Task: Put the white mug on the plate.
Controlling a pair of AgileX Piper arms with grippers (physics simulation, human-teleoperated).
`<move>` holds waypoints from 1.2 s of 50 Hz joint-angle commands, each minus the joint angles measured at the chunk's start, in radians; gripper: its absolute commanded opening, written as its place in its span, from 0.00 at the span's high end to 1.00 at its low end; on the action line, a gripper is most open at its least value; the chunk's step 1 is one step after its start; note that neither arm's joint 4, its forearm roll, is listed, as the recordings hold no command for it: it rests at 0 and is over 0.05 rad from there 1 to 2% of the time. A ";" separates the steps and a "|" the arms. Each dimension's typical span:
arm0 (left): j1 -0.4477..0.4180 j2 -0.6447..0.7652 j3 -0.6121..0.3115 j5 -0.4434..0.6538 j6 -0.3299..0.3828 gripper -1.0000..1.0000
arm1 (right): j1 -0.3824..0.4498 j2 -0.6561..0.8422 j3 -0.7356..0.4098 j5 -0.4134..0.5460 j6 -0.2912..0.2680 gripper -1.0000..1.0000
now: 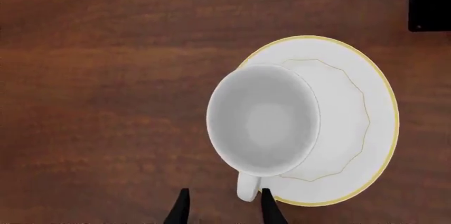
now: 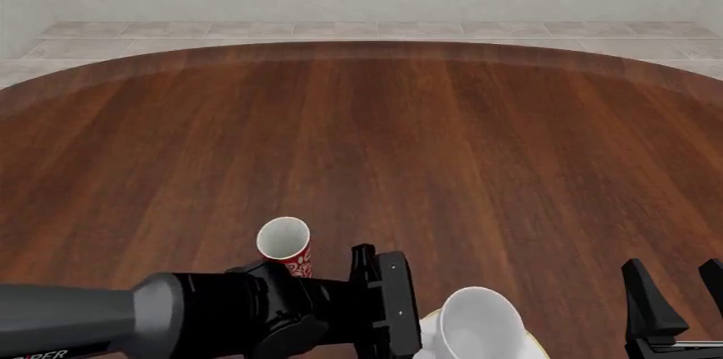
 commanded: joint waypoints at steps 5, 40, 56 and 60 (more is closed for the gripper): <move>0.008 -0.065 0.020 0.032 0.007 0.00 | 0.002 0.002 0.002 -0.004 0.000 0.00; 0.053 -0.396 0.138 0.072 -0.024 0.00 | 0.002 0.002 0.002 -0.004 0.000 0.00; 0.101 -0.550 0.211 0.055 -0.033 0.00 | 0.004 0.004 0.002 -0.006 0.000 0.00; 0.100 -0.586 0.231 0.047 -0.044 0.00 | 0.004 0.006 0.004 -0.010 0.000 0.00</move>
